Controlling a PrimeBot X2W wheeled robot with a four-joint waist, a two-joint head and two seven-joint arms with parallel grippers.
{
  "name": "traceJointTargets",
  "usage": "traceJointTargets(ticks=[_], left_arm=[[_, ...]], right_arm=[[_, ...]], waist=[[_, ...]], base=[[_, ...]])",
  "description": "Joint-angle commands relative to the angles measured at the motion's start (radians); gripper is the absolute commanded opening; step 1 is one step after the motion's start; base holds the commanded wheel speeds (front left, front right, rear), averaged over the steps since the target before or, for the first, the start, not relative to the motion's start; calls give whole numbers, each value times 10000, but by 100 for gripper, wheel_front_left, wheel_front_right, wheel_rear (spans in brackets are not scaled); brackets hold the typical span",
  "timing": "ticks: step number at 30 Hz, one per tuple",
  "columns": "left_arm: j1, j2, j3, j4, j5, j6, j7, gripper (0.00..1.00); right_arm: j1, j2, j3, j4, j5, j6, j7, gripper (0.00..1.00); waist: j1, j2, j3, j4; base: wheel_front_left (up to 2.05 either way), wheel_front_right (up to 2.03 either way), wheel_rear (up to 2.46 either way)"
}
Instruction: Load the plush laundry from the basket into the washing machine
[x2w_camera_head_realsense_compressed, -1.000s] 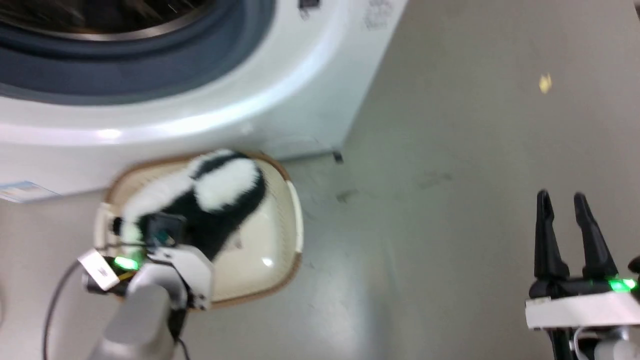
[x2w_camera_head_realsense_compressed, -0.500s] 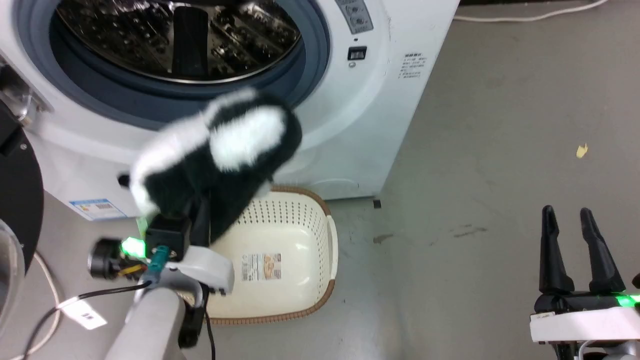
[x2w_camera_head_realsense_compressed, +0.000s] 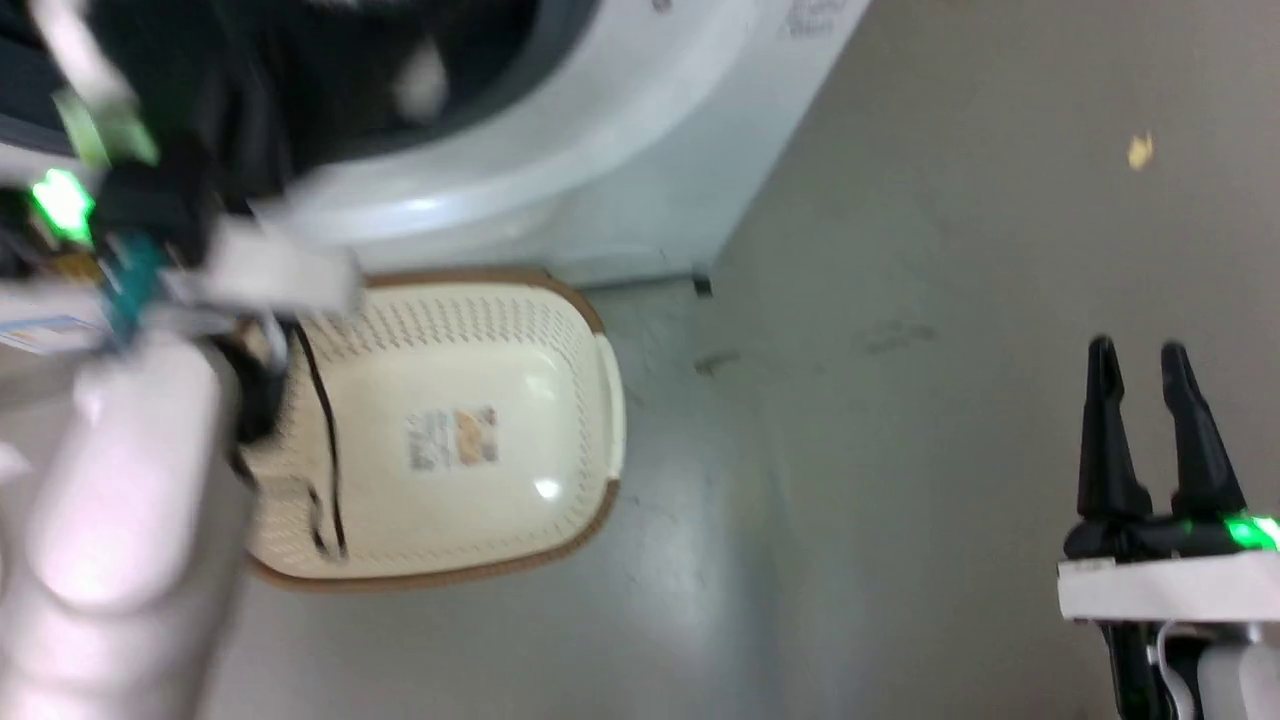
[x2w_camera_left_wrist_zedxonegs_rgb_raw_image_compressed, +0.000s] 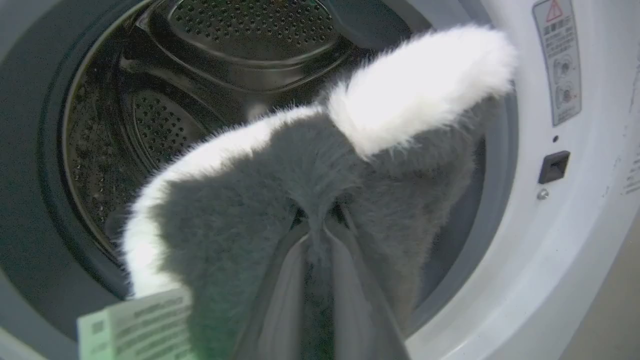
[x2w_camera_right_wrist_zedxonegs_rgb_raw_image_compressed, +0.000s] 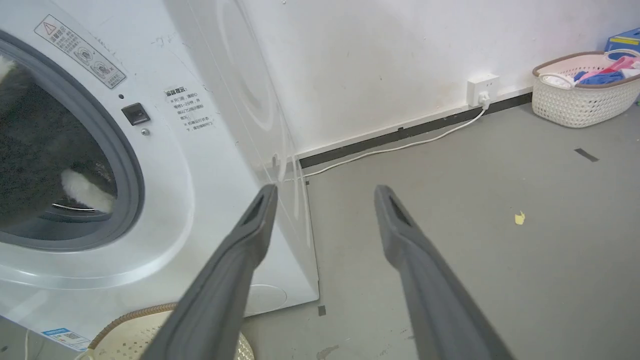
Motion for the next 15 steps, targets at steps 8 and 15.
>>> traceJointTargets(ticks=[8,15], left_arm=[[-4077,1081,59,1223,641,-553,1883,0],[-6680,2037,-35,3780,1234,-921,2956,0]], right_arm=[[-968,15,375,158,765,-7,-44,100],[-1400,15,683,326,1273,-7,-44,100]], waist=[[-1,0,2401,-1435],[-1,0,3169,-2063]], base=[[0,0,0],[0,0,0]])
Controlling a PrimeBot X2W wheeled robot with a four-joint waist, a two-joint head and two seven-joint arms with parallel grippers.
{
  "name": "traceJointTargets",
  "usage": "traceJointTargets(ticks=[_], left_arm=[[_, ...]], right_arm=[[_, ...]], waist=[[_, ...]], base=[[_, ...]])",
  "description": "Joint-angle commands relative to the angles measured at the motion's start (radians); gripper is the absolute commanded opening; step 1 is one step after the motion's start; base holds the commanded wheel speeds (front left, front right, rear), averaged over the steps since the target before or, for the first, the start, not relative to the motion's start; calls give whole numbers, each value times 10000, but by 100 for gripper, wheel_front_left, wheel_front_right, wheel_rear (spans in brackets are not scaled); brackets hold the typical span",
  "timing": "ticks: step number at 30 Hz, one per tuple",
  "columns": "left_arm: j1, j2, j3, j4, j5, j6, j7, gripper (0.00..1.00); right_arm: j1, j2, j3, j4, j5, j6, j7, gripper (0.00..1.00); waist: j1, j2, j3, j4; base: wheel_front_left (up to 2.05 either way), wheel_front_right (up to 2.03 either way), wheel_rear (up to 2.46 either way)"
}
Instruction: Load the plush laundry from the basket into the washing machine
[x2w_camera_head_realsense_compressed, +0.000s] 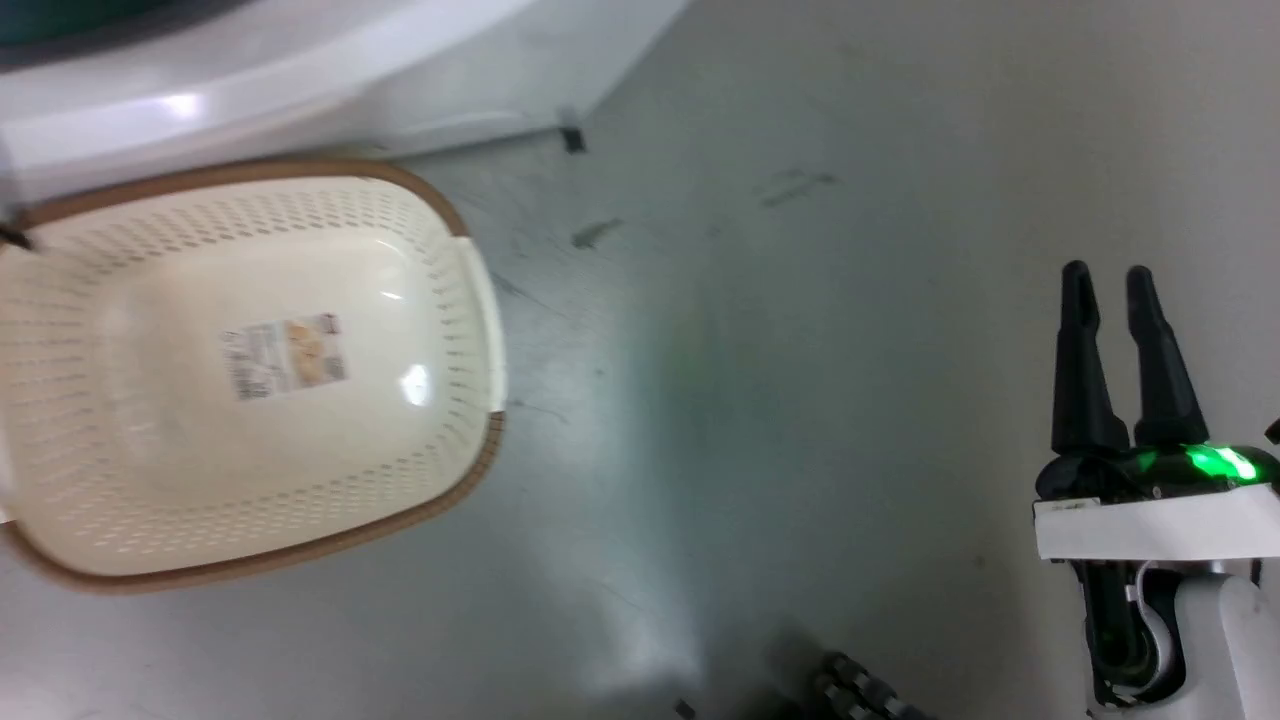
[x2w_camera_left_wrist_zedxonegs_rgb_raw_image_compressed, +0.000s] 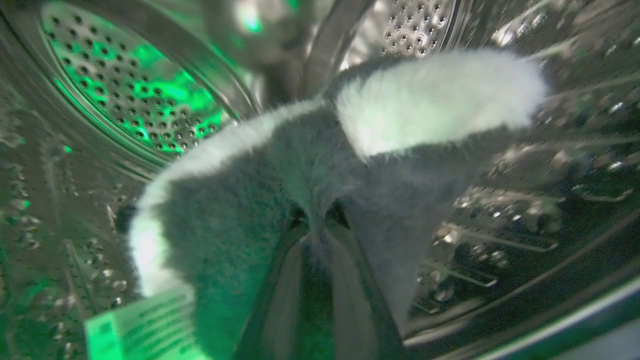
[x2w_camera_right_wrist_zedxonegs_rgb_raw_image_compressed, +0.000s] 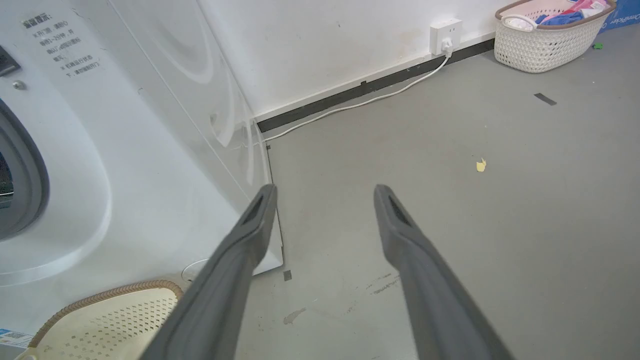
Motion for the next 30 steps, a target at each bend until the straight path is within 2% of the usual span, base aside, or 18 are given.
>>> traceJointTargets(ticks=[1,7,12,13,14,21,25,30], left_arm=[[-332,35,-56,149,113,-36,7,0],[-1192,299,-592,1687,571,-406,427,0],[-1341,57,-771,2426,454,-569,32,0],[-1286,-23,-768,2579,375,-587,-103,31],[-1217,-92,-769,2726,316,-577,-242,98],[-225,-858,-454,3406,-460,-316,-2019,100],[913,-1406,-355,3680,-908,-313,-3213,100],[2762,-2233,-233,3550,-1478,-309,-4020,100]], right_arm=[[-162,7,25,35,83,-7,-42,100],[-327,7,138,90,272,-7,-42,100],[-384,7,63,126,237,-7,-42,100],[-400,7,39,123,189,-7,-42,100],[-412,7,-2,106,134,-7,-42,100],[-291,7,-512,-38,-466,-7,-42,100],[-17,7,-799,-135,-990,-7,-42,100],[500,-31,-947,-194,-1632,-7,-42,100]], waist=[[-3,0,442,-418],[-3,0,743,-574],[-3,0,738,-453],[-3,0,679,-402],[-3,0,604,-343],[-3,0,-486,288],[-3,0,-1592,830],[-3,0,-3114,1529]], base=[[0,0,0],[0,0,0],[0,0,0],[0,0,0],[0,0,0],[0,0,0],[0,0,0],[0,0,0]])
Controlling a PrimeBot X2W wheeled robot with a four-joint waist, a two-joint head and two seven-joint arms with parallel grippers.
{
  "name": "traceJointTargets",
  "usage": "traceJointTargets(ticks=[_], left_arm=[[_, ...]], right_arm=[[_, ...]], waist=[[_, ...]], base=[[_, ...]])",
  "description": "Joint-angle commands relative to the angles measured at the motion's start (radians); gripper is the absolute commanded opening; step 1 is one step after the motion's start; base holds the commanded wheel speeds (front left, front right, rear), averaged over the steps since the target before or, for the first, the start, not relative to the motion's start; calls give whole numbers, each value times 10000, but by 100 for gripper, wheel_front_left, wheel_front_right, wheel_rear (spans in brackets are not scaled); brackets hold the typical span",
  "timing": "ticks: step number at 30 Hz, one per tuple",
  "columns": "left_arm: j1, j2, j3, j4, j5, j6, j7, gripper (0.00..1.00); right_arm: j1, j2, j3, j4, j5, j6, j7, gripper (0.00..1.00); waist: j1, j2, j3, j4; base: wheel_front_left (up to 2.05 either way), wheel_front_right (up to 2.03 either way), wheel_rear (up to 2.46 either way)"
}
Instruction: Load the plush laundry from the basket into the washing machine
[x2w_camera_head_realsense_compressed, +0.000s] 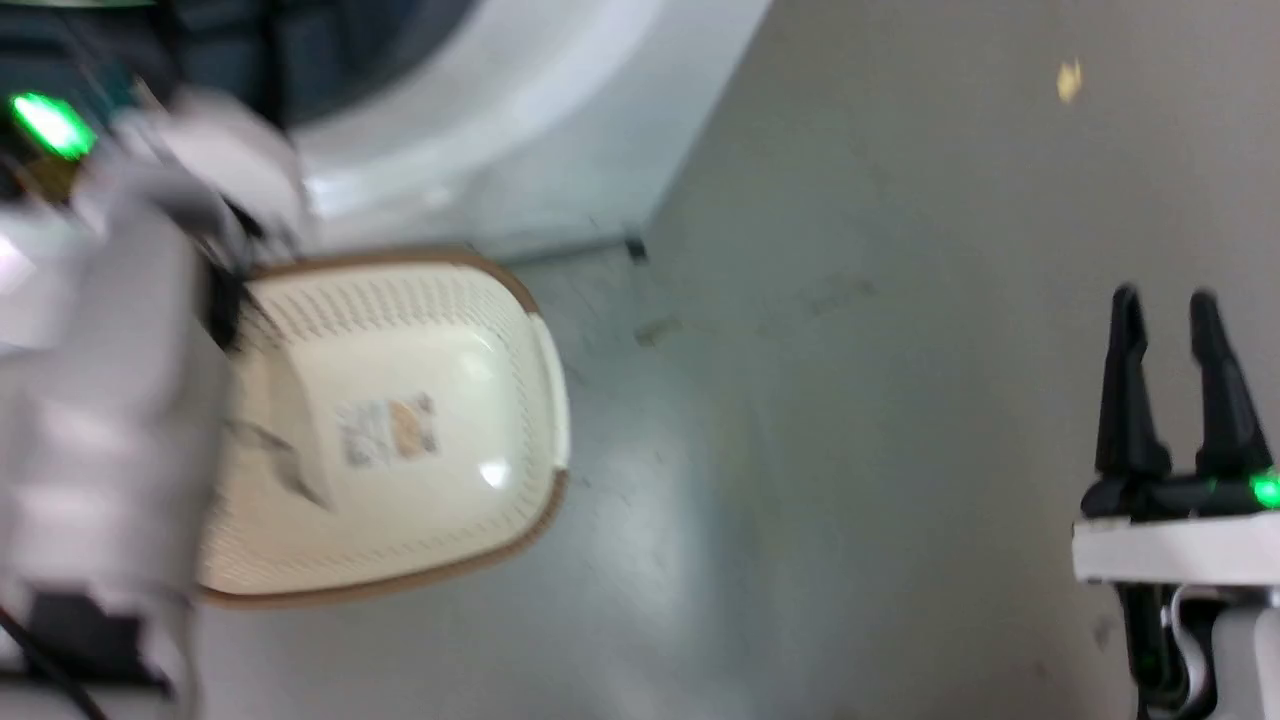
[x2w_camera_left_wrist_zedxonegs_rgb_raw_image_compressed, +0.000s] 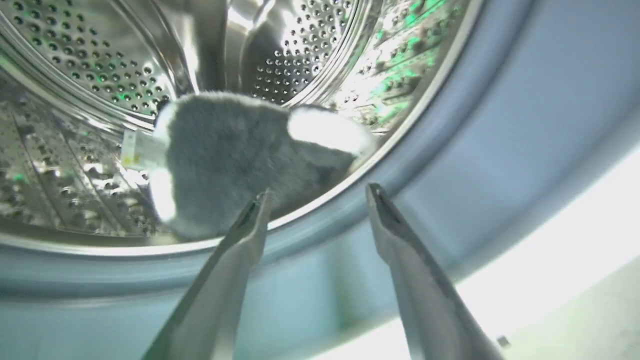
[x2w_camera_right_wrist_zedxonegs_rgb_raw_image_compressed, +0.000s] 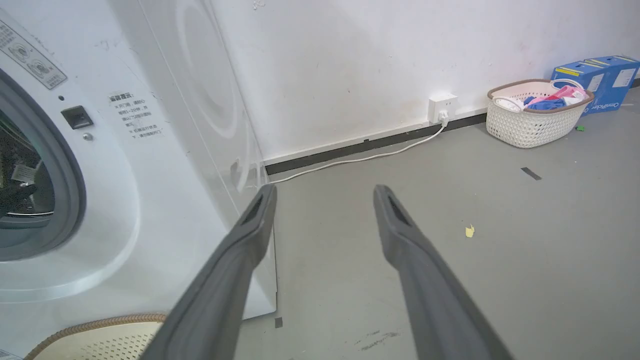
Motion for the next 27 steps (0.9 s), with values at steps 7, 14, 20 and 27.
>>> traceJointTargets(ticks=[7,14,20,27], left_arm=[[3867,-1126,329,-2769,-485,211,-199,100],[7603,-1899,888,-5661,-640,569,-202,100],[9709,-2286,1289,-7167,-438,763,-203,100],[11261,-2628,1298,-8016,93,1024,-204,100]], right_arm=[[1022,-151,30,-58,-600,-7,-42,100],[1950,-310,352,-13,-1095,-7,-42,100],[2532,-301,701,84,-1426,-7,-42,100],[3042,-240,989,270,-1774,-7,-42,100]], waist=[[1,0,-3015,1731],[1,0,-4255,2433],[1,0,-4933,2788],[1,0,-5330,2988]], base=[[0,0,0],[0,0,0],[0,0,0],[0,0,0]])
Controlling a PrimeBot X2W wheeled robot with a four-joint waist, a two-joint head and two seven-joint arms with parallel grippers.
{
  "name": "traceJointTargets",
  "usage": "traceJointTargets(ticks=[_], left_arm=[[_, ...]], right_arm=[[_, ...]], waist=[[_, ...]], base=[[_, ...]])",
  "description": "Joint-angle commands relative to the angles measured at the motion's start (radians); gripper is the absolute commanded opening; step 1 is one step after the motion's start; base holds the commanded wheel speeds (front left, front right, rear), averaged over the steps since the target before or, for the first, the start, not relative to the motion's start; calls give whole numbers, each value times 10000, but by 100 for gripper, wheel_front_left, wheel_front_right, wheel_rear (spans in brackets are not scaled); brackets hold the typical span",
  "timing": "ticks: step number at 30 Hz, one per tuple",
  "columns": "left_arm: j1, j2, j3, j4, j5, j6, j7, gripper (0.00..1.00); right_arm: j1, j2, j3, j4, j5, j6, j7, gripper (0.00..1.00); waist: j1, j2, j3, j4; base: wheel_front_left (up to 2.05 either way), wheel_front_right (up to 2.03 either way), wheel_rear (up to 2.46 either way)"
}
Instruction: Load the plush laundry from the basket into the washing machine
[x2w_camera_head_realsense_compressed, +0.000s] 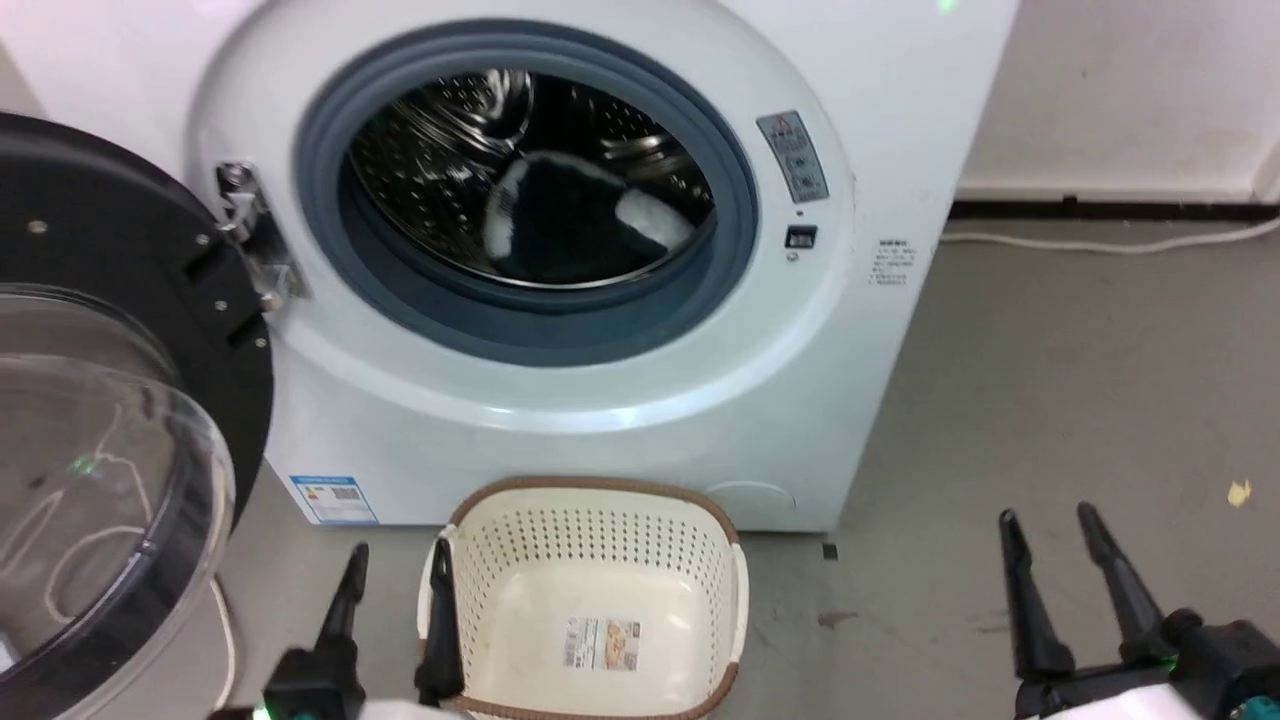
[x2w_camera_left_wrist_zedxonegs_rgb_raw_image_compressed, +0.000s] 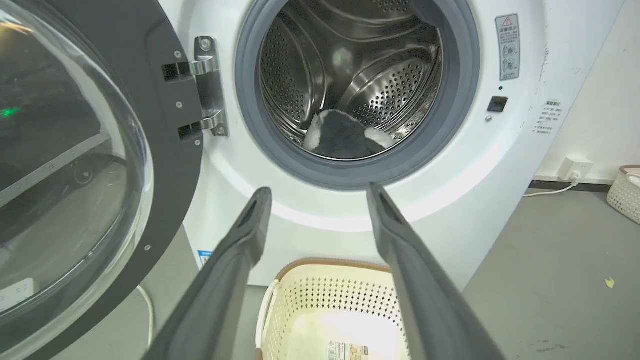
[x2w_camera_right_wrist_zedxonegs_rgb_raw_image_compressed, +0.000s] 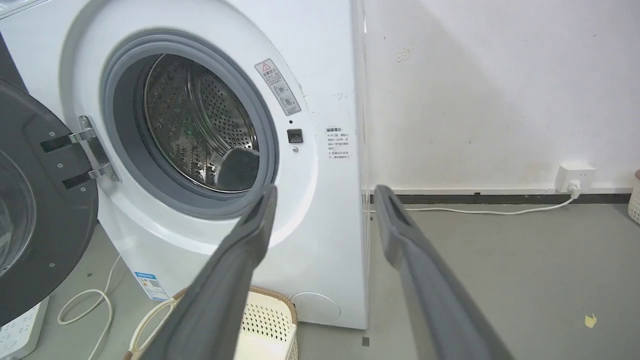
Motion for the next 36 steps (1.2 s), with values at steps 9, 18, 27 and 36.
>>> traceJointTargets(ticks=[9,18,27,36], left_arm=[[346,-178,-254,-305,212,230,7,0],[309,-181,-188,-320,272,197,114,0],[239,-183,-98,-353,388,128,297,0],[169,-184,-7,-386,503,58,481,0]], right_arm=[[167,79,128,203,-30,0,5,0],[124,86,115,196,-100,2,103,0],[53,101,108,186,-240,1,288,0],[-17,116,101,175,-379,0,474,0]], waist=[[2,0,-156,239],[3,0,-159,242],[3,0,-162,242],[2,0,-165,242]], base=[[0,0,0],[0,0,0],[0,0,0],[0,0,0]])
